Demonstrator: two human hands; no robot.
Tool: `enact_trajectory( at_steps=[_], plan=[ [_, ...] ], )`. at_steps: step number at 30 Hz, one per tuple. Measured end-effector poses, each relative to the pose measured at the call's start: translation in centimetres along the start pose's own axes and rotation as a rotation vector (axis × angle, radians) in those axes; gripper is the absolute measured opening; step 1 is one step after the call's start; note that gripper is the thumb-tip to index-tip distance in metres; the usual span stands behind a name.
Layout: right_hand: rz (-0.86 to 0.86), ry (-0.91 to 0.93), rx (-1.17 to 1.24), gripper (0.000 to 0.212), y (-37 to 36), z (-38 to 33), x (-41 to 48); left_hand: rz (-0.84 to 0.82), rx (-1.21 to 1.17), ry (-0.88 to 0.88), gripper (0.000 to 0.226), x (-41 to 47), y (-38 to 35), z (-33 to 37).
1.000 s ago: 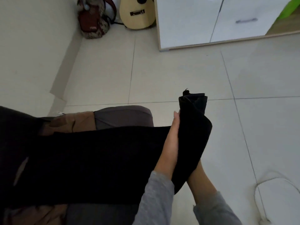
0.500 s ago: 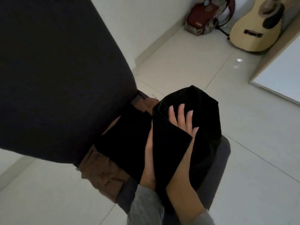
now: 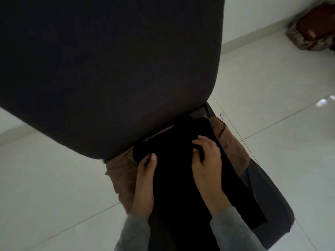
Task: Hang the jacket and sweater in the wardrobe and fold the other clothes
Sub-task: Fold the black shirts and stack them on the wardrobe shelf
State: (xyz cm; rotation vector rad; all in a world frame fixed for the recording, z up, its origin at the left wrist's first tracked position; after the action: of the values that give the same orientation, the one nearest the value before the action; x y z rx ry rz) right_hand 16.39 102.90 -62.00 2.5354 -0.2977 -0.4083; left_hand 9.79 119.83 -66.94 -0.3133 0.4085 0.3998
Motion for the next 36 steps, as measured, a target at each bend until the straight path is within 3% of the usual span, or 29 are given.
enact_trajectory(
  at_steps=[3,5,9,12,14,19,24,28,30,34,36],
  plan=[
    [-0.011,-0.082,-0.08,0.03,2.2,0.8,3.2,0.128,0.39,-0.155,0.061,-0.9,1.6,-0.2],
    [-0.119,-0.161,-0.193,0.038,2.2,1.9,5.0,0.227,0.482,-0.206,0.051,-1.2,1.5,-0.1],
    [-0.328,-0.27,-0.322,0.04,0.6,3.1,7.5,0.466,0.346,-0.212,0.018,-0.6,2.5,0.5],
    [-0.3,-0.179,-0.36,0.022,0.2,1.9,8.8,0.502,0.288,-0.218,0.016,-0.3,2.4,1.0],
    [-0.293,-0.101,-0.285,0.012,0.1,1.0,9.1,0.524,0.229,-0.245,0.024,-0.5,2.4,1.5],
    [-0.298,-0.082,0.045,0.012,0.4,0.6,8.7,0.513,0.1,-0.241,0.024,-1.0,3.2,0.8],
    [-0.381,-0.125,0.088,0.004,-1.2,0.3,9.2,0.483,-0.043,-0.218,0.02,0.4,4.5,0.6],
    [-0.433,-0.24,0.106,0.017,-2.6,1.2,10.1,0.421,-0.235,-0.138,0.02,1.2,4.4,-0.1],
    [-0.488,-0.327,0.187,0.013,-2.9,1.4,10.0,0.394,-0.257,-0.141,0.023,1.5,4.2,0.2],
    [-0.669,-0.533,0.648,0.01,-3.6,1.1,9.4,0.335,-0.41,-0.206,0.027,2.3,4.2,0.9],
    [-0.668,-0.596,0.757,0.01,-3.9,1.3,9.7,0.357,-0.456,-0.248,0.03,2.8,4.6,1.2]
  ],
)
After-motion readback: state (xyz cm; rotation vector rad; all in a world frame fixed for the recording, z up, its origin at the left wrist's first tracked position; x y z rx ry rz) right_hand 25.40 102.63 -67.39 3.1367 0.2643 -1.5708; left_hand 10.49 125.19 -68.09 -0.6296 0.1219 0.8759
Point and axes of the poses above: each hand's wrist, its own x-axis towards the middle knuckle, its own y-axis out of the back of the hand, z = x × y, the point moved 9 cm from there along x, towards the middle knuckle, and after that the axes turned 13 degrees about -y, right-handed, at the moved point
